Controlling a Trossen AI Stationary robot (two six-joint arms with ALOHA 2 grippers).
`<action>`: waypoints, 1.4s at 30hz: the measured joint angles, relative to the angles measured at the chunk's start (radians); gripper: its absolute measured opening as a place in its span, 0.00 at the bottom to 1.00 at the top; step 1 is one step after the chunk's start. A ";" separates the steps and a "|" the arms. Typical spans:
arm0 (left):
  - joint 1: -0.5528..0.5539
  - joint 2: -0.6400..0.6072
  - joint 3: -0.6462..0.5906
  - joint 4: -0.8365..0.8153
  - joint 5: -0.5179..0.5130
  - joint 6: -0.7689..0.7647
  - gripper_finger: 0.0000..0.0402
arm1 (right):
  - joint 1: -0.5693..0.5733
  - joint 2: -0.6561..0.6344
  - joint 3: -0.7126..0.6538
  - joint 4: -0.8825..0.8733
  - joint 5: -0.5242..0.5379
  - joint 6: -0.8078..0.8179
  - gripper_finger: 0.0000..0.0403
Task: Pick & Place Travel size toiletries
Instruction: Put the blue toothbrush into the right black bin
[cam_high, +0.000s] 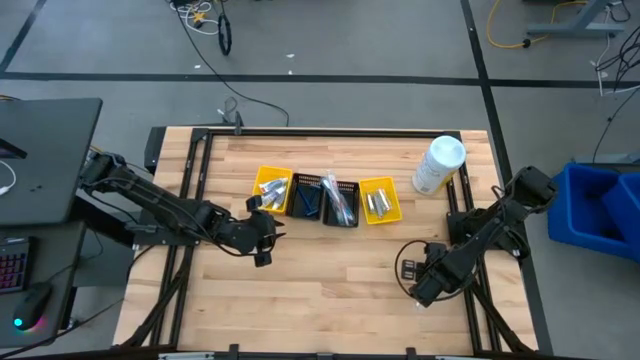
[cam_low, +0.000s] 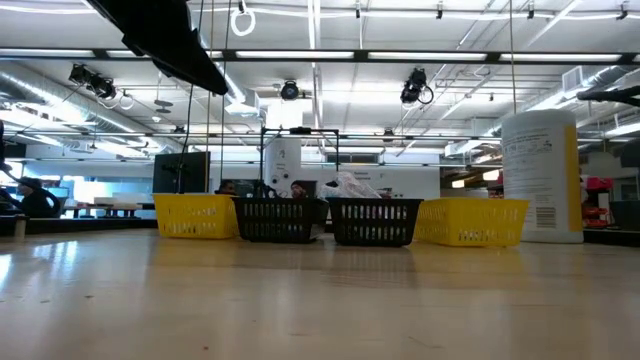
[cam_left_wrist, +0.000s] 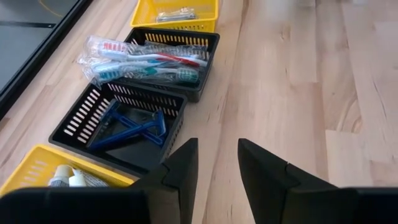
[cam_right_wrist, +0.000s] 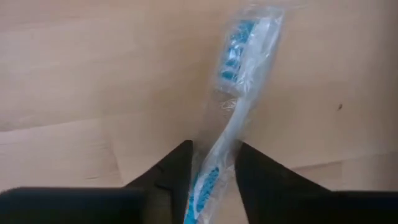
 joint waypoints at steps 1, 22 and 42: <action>0.000 0.000 0.000 0.003 0.000 0.004 0.30 | 0.000 0.000 0.000 -0.002 0.007 -0.008 0.29; 0.000 0.000 0.000 0.017 -0.003 0.016 0.30 | -0.065 0.004 0.207 0.020 0.842 -0.576 0.08; 0.000 0.000 0.000 0.021 -0.005 0.015 0.30 | -0.665 0.015 0.236 0.815 0.833 -1.834 0.08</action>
